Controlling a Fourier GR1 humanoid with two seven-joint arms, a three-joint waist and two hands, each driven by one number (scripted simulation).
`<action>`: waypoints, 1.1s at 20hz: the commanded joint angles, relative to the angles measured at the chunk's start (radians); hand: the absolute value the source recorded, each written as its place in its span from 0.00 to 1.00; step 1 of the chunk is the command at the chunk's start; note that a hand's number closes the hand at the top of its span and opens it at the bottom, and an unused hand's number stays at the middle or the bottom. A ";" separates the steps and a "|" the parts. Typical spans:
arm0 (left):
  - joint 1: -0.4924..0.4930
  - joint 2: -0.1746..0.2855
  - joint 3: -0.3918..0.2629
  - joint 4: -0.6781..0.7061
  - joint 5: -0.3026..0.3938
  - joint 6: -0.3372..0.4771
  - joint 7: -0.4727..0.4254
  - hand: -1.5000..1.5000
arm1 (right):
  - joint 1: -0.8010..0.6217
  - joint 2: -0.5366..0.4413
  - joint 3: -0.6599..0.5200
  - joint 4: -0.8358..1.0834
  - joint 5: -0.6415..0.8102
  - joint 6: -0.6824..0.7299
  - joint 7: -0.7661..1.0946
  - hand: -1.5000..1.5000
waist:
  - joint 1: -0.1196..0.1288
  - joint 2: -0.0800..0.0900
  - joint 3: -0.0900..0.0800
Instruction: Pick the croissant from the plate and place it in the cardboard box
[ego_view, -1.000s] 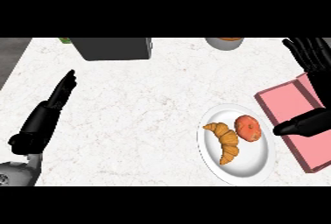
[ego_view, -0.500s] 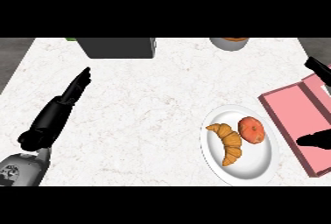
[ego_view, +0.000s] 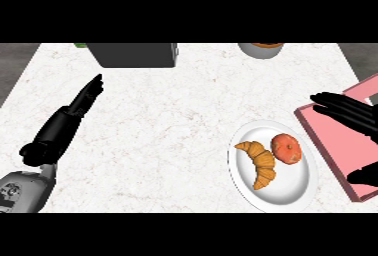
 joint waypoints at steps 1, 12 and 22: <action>-0.009 -0.012 0.001 0.045 -0.012 -0.015 -0.033 0.50 | -0.029 -0.031 0.091 -0.161 0.115 0.063 0.187 0.00 | -0.001 0.000 -0.001; -0.011 -0.055 0.013 0.017 -0.050 -0.013 0.008 0.50 | 0.047 0.112 0.276 -0.457 0.349 0.206 0.669 0.00 | 0.001 0.001 0.001; 0.011 -0.110 0.035 0.022 -0.119 -0.048 -0.028 0.50 | 0.083 0.255 0.291 -0.391 0.513 0.288 0.698 0.00 | 0.005 0.003 0.002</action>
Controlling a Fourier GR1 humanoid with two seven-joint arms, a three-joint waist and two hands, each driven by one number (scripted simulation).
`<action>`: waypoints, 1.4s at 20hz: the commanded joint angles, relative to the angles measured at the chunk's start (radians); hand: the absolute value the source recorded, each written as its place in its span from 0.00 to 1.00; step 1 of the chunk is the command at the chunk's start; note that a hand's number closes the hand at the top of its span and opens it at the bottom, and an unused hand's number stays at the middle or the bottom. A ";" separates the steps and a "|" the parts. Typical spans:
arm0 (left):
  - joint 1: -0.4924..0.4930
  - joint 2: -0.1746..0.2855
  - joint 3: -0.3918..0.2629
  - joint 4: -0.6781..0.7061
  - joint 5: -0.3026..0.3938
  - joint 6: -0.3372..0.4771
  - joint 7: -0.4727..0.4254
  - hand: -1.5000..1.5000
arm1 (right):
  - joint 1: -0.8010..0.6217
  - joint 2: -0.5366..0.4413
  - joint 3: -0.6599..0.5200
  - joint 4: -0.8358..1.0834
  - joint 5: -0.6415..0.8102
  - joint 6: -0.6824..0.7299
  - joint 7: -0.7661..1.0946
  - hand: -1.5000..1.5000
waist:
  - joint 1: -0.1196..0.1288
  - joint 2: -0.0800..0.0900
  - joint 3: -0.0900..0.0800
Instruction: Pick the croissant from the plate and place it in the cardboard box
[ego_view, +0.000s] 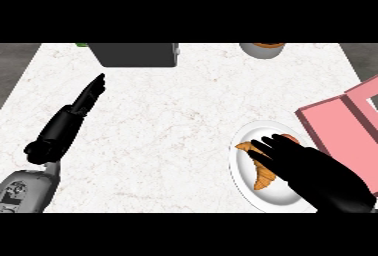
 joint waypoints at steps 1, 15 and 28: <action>-0.006 0.009 0.037 0.045 0.003 -0.046 -0.024 0.50 | 0.035 0.087 0.093 0.047 0.168 -0.056 0.030 0.00 | 0.000 0.001 0.000; -0.007 -0.054 0.086 -0.066 -0.041 -0.098 0.086 0.50 | 0.009 0.218 0.012 0.209 0.364 -0.042 -0.053 0.00 | 0.002 0.000 0.000; 0.026 -0.099 0.134 -0.073 -0.083 -0.147 0.059 0.50 | 0.009 0.357 -0.016 0.309 0.474 -0.022 -0.144 0.00 | 0.002 0.000 0.000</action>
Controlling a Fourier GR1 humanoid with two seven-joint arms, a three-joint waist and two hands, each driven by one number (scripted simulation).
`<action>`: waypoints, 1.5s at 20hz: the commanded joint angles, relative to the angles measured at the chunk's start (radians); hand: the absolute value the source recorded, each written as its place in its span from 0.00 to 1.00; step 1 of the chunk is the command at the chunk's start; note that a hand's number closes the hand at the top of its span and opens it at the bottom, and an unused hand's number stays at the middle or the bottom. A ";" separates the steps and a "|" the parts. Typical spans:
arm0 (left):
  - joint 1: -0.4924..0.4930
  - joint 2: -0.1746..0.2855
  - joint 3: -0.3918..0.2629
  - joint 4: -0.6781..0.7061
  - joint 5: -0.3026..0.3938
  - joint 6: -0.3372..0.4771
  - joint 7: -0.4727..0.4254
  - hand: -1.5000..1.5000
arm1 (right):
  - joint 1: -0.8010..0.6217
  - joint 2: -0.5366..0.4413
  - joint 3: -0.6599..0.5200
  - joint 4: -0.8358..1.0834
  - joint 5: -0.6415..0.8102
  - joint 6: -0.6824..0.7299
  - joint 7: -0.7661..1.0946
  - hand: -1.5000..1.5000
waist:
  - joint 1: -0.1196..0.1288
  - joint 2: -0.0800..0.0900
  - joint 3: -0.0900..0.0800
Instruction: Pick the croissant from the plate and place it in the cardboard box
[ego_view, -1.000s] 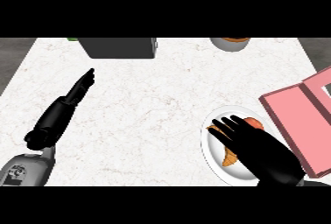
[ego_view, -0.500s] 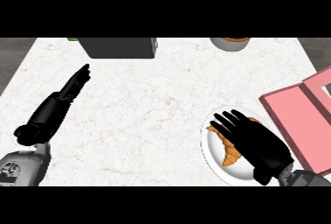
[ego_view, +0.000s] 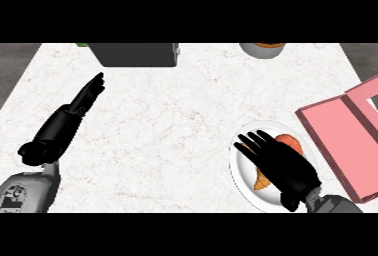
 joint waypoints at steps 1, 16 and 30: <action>0.010 0.003 0.026 -0.011 0.002 -0.032 -0.006 0.50 | -0.033 0.034 -0.038 0.149 0.037 -0.068 -0.078 0.00 | 0.003 0.001 0.000; -0.028 -0.033 0.071 0.106 -0.057 -0.050 -0.076 0.50 | -0.123 0.135 -0.105 0.310 0.151 -0.052 -0.146 0.00 | 0.001 0.001 0.000; -0.018 -0.066 0.036 0.031 -0.072 -0.053 -0.022 0.50 | -0.189 0.364 -0.275 0.516 0.147 -0.267 0.029 1.00 | 0.019 0.006 0.001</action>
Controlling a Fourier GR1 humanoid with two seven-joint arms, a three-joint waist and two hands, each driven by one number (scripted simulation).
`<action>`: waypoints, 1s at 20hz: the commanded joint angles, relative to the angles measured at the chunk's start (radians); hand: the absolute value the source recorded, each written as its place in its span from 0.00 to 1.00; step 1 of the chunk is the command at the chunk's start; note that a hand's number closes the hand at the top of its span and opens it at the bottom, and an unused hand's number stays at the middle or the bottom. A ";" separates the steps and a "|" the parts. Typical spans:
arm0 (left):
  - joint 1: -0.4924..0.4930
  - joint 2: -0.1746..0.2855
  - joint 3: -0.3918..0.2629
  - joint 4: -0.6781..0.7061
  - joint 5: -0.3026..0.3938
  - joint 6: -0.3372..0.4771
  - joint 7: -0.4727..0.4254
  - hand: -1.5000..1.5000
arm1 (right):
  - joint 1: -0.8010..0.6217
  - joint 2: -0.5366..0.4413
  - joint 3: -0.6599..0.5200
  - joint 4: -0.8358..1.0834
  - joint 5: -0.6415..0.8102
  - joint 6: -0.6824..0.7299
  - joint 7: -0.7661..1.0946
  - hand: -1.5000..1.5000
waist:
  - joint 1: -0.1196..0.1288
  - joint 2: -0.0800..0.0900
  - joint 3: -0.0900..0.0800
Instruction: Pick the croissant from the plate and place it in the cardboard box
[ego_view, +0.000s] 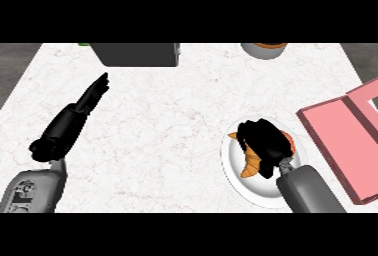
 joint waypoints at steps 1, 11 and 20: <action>-0.010 -0.006 0.004 0.009 0.004 0.003 -0.009 0.50 | -0.074 0.157 -0.162 0.064 -0.077 0.057 0.234 1.00 | 0.003 0.007 0.004; 0.052 -0.011 -0.007 -0.003 -0.015 -0.003 -0.043 0.50 | -0.353 0.195 -0.163 0.234 -0.038 -0.202 0.440 1.00 | 0.005 0.002 0.003; 0.017 0.040 0.057 -0.007 0.032 -0.045 -0.005 0.50 | -0.414 0.168 -0.221 -0.120 0.029 -0.112 0.680 1.00 | -0.015 -0.006 0.003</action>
